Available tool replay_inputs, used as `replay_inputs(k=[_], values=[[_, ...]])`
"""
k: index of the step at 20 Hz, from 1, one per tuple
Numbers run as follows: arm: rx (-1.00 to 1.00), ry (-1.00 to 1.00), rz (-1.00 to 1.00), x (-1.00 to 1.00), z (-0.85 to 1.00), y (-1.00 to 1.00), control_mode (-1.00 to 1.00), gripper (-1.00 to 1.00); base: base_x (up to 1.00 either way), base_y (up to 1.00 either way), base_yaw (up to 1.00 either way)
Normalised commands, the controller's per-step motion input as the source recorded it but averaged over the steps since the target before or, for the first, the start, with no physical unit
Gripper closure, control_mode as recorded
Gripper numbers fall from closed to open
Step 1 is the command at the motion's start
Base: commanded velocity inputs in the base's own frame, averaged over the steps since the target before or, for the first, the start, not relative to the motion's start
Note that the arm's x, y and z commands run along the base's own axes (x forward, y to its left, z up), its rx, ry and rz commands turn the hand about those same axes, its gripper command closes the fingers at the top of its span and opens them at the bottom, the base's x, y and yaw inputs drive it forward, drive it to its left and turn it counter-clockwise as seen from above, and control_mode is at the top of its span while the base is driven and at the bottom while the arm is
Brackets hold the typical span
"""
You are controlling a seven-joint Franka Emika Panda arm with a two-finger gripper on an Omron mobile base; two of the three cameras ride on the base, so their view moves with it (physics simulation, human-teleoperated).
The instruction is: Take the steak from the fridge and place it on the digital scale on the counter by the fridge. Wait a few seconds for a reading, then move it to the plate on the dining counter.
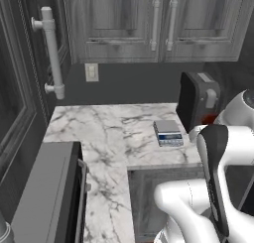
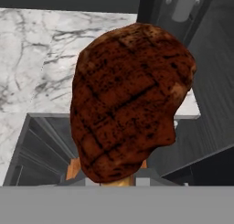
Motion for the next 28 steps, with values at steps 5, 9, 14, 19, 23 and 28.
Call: replay_inputs(k=[5,9,14,19,23,28], values=[[0.0,0.0,0.0,0.0,0.0,0.0,1.0,1.0,0.0,0.0,0.0],[0.0,0.0,0.0,0.0,0.0,0.0,1.0,1.0,0.0,0.0,0.0],[0.0,0.04,0.0,0.02,0.0,0.0,-1.0,1.0,0.0,0.0,0.0],[-0.01,0.55,0.0,0.57,0.0,0.0,-1.0,1.0,0.0,0.0,0.0],[0.0,0.39,0.0,0.52,-0.23,0.0,-1.0,1.0,0.0,0.0,0.0],[0.03,0.02,0.03,0.62,-0.75,0.02,-1.0,1.0,0.0,0.0,0.0]])
